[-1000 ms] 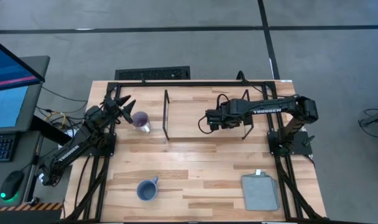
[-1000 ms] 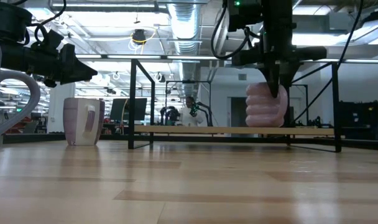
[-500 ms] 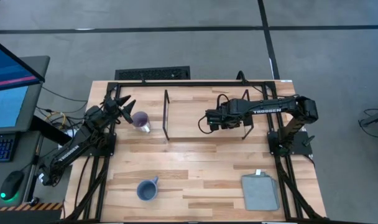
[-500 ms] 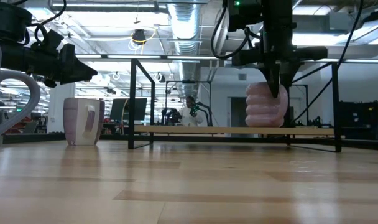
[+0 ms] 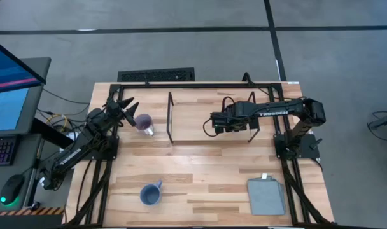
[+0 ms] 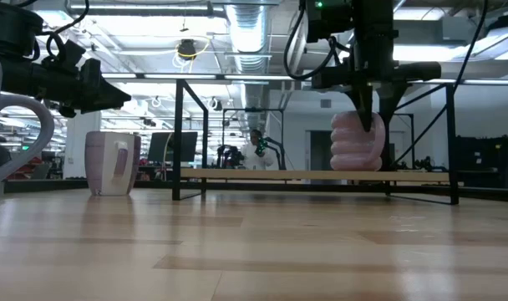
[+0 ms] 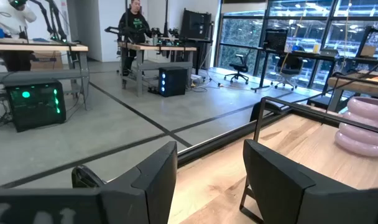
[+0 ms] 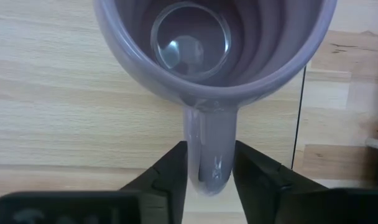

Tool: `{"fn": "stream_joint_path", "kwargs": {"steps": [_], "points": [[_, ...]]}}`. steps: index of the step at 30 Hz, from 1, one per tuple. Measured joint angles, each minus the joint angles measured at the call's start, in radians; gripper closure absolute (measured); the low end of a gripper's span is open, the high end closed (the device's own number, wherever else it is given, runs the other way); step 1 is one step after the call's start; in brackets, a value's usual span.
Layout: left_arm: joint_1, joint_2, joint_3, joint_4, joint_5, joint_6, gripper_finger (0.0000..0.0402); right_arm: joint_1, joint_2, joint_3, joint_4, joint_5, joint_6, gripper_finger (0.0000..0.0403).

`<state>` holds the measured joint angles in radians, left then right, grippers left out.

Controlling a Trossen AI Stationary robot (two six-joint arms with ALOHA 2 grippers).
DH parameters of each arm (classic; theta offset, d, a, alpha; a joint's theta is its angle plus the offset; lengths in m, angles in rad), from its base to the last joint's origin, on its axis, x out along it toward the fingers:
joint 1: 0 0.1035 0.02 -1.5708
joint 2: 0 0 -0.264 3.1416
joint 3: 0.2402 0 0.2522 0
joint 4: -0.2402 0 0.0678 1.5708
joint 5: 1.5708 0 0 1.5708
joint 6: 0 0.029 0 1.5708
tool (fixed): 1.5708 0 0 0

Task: Stack small to large cups/mugs on shelf
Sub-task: Put the violet mug on the shelf

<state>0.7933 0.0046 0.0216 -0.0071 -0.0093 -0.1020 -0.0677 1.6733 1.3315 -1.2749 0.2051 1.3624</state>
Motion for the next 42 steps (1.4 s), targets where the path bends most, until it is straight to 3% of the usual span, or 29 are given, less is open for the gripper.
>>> {"fn": "stream_joint_path", "kwargs": {"steps": [9, 42], "points": [[0.0, 0.0, 0.0, 0.0, 0.0, 0.0, 0.0225, 0.0, 0.0, 0.0, -0.014, -0.047, 0.001, 0.0239], [0.0, 0.0, 0.0, 0.0, 0.0, 0.0, 0.0225, 0.003, 0.0, 0.0, 0.022, -0.155, -0.02, 0.0241]]}}
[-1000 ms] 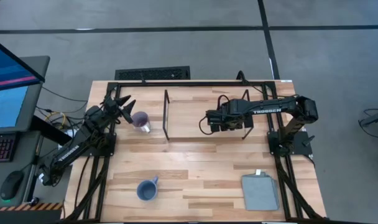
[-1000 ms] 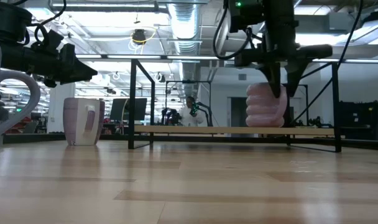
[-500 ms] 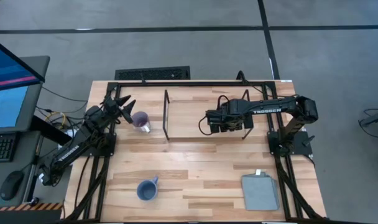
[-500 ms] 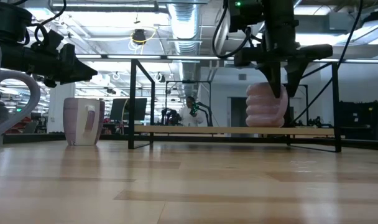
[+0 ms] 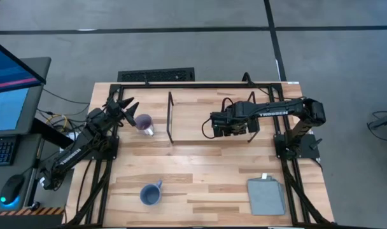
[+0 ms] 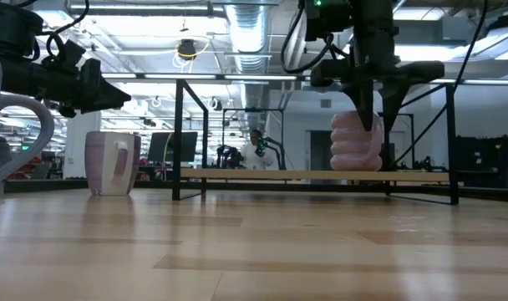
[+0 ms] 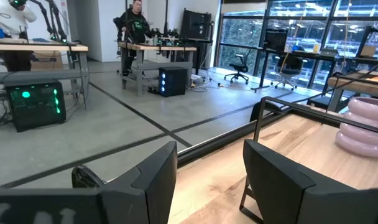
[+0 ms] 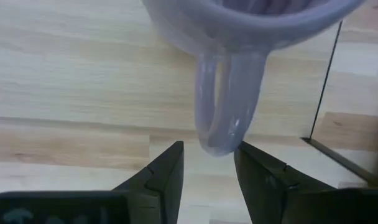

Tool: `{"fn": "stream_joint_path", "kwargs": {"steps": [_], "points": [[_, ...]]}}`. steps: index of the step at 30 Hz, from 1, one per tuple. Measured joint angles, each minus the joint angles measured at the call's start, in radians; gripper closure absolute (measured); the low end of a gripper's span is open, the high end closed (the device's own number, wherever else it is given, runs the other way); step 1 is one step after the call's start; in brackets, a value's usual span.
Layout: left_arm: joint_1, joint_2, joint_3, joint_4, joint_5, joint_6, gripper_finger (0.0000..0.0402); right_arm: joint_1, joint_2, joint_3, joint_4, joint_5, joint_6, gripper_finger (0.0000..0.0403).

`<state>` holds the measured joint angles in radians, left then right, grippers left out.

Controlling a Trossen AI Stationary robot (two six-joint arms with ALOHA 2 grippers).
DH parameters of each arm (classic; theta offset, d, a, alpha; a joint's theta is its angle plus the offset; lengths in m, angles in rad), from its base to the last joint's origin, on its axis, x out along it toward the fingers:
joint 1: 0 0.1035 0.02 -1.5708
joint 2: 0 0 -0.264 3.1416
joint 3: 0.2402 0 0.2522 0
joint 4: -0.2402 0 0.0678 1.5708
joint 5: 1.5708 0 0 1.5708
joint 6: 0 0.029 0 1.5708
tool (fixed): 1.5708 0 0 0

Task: Stack small to large cups/mugs on shelf
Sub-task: Put the violet mug on the shelf, then put the white and violet mug on the shelf

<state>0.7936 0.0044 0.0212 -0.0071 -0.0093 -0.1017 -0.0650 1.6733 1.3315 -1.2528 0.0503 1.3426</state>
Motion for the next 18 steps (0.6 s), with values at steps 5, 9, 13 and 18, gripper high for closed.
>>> {"fn": "stream_joint_path", "kwargs": {"steps": [5, 9, 13, 18], "points": [[0.0, 0.0, 0.0, 0.0, 0.0, 0.0, 0.0225, 0.015, 0.0, 0.0, 0.001, -0.094, 0.001, 0.024], [0.0, 0.0, 0.0, 0.0, 0.0, 0.0, 0.0225, 0.042, 0.0, 0.0, 0.001, -0.183, 0.002, 0.0241], [0.0, 0.0, 0.0, 0.0, 0.0, 0.0, 0.0225, 0.084, 0.0, 0.001, 0.002, -0.349, -0.042, 0.0243], [0.0, 0.0, 0.0, 0.0, 0.0, 0.0, 0.0225, 0.175, -0.007, 0.089, 0.007, -0.329, -0.25, 0.0243]]}}
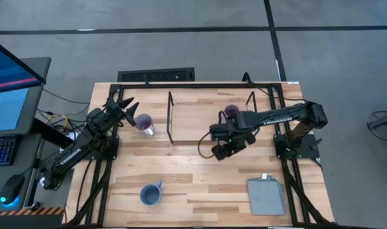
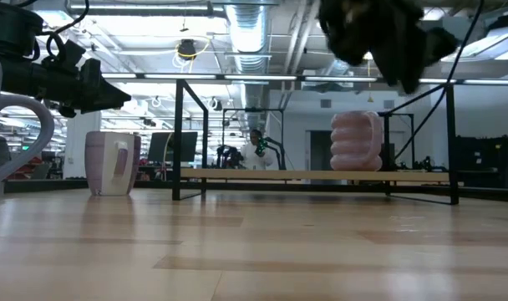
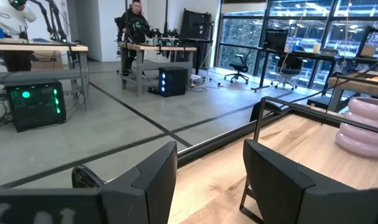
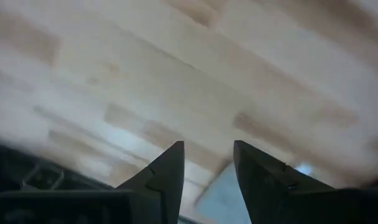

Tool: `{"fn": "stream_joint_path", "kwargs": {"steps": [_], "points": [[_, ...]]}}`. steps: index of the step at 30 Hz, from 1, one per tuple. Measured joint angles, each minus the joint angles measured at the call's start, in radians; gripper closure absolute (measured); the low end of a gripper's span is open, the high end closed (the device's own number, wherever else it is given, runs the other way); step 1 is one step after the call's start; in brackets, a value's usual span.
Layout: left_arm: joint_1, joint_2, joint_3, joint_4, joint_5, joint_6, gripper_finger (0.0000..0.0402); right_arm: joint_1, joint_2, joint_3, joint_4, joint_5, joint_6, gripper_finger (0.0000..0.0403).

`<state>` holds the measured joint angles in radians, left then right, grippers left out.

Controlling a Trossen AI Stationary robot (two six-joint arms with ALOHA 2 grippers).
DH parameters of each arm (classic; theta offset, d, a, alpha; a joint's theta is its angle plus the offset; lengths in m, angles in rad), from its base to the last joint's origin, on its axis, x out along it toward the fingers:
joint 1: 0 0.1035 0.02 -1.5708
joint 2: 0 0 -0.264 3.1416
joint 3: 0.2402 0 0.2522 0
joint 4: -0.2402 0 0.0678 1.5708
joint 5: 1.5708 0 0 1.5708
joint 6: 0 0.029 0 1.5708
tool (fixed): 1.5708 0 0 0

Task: Stack small to large cups/mugs on shelf
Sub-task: Put the white and violet mug on the shelf

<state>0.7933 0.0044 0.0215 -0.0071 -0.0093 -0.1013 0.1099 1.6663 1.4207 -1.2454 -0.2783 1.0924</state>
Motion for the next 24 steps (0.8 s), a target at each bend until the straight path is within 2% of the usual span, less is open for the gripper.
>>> {"fn": "stream_joint_path", "kwargs": {"steps": [5, 10, 14, 18, 24], "points": [[0.0, 0.0, 0.0, 0.0, 0.0, 0.0, 0.0225, 0.083, -0.027, 0.143, -0.007, 0.197, -0.183, 0.0247], [0.0, 0.0, 0.0, 0.002, 0.0, 0.0, 0.0225, 0.124, -0.081, 0.258, 0.008, 0.384, -0.458, 0.0248], [0.0, 0.0, -0.001, 0.009, 0.0, 0.0, 0.0225, 0.135, -0.132, 0.295, 0.039, 0.443, -0.692, 0.0246], [0.0, 0.0, -0.001, 0.016, -0.001, -0.017, 0.0225, 0.155, -0.189, 0.295, 0.109, 0.554, -0.905, 0.0246], [0.0, 0.0, -0.001, 0.017, -0.001, -0.043, 0.0225, 0.149, -0.273, 0.293, 0.178, 0.567, -1.066, 0.025]]}}
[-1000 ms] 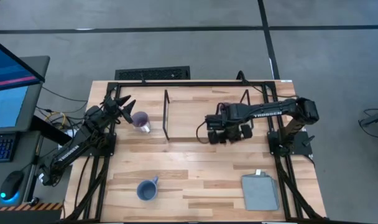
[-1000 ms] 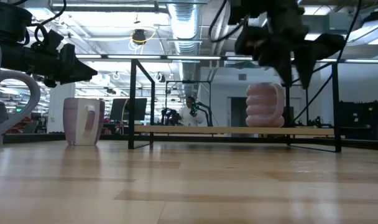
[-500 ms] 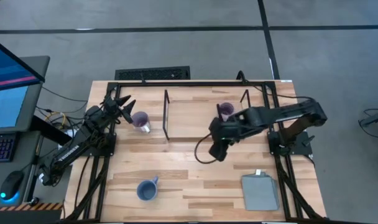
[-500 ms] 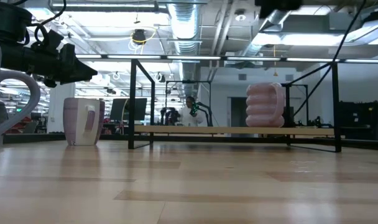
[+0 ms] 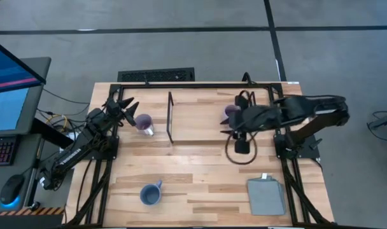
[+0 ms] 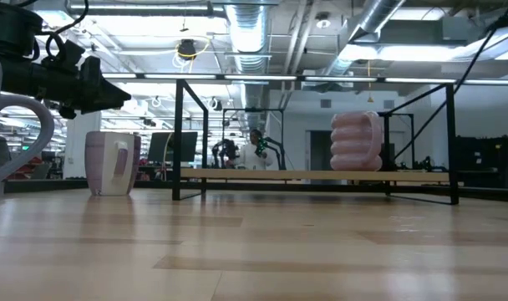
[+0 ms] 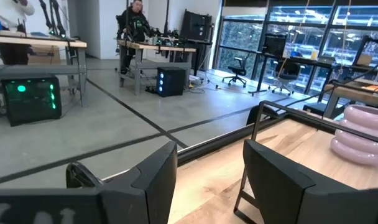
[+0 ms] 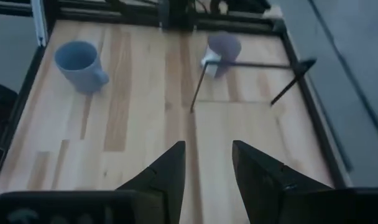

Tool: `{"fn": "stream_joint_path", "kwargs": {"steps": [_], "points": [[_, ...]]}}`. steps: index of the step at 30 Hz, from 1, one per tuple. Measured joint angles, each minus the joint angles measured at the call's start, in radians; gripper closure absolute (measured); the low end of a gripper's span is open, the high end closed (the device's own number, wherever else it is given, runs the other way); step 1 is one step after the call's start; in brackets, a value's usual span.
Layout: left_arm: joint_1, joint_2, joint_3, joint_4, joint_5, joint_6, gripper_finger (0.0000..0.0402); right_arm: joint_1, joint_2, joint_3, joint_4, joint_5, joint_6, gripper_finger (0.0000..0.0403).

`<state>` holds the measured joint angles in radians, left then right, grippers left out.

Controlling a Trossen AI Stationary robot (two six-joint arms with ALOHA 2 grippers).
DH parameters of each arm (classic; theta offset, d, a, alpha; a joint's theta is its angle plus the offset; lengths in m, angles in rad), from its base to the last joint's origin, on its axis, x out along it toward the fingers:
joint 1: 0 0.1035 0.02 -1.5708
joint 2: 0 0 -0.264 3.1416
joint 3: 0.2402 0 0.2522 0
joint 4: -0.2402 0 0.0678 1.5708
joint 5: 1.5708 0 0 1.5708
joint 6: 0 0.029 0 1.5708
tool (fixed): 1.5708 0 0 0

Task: Stack small to large cups/mugs on shelf
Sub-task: Put the white and violet mug on the shelf

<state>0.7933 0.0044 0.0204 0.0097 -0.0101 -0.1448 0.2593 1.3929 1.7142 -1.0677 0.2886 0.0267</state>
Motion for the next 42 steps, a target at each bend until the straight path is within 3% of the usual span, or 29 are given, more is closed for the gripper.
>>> {"fn": "stream_joint_path", "kwargs": {"steps": [10, 25, 42], "points": [[0.0, 0.0, 0.0, 0.001, 0.0, -0.019, 0.0225, -0.082, -0.096, 0.0, 0.009, -0.212, -0.175, 0.0248], [0.0, 0.0, 0.0, 0.003, -0.003, -0.044, 0.0225, -0.263, -0.249, -0.01, -0.045, -0.237, -0.221, 0.025], [0.0, 0.0, 0.0, 0.003, -0.004, -0.044, 0.0225, -0.379, -0.693, -0.566, 0.28, -0.25, -0.21, 0.0249]]}}
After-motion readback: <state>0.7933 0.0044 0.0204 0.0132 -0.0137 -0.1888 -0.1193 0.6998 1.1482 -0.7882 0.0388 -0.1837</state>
